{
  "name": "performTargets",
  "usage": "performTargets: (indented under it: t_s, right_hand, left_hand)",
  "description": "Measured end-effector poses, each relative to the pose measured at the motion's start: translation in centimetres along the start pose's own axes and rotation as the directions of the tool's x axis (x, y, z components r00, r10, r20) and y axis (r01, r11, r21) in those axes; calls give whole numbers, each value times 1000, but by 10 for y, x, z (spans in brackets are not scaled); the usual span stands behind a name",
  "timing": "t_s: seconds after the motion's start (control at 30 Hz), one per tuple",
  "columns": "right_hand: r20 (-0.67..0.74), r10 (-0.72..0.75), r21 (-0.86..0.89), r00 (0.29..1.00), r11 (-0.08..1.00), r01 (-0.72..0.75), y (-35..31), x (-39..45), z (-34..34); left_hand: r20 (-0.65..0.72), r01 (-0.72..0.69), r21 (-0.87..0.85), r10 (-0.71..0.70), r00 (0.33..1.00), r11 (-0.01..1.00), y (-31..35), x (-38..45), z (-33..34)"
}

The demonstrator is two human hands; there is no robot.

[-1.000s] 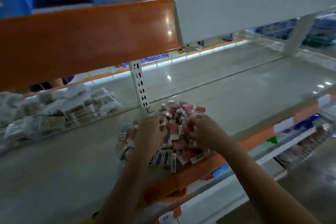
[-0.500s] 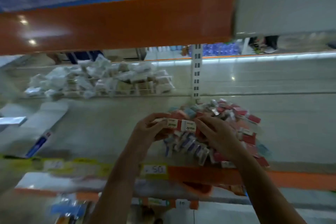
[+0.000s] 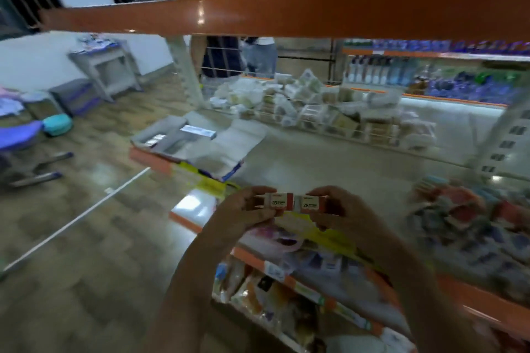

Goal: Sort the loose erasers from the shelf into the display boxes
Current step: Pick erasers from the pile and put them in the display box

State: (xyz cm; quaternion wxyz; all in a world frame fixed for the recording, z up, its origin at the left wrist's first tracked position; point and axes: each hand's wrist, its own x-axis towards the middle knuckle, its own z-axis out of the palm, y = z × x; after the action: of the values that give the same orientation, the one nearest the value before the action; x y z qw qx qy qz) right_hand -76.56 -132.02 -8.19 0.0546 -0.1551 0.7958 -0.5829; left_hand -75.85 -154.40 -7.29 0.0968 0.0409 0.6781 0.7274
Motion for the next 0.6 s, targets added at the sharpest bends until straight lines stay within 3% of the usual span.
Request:
performTargets:
  t_s: [0.2, 0.43, 0.6]
  right_hand:
    - [57, -73, -167, 996, 982, 82, -39, 62, 109]
    - [96, -117, -94, 989, 988, 126, -62, 137, 198]
    - [76, -182, -228, 980, 954, 195, -67, 212, 237]
  left_hand:
    - [-54, -56, 98, 62, 997, 994, 13, -19, -131]
    - [-119, -55, 108, 68, 991, 993, 20, -8, -248]
    - [-160, -31, 82, 43, 986, 996, 23, 25, -316]
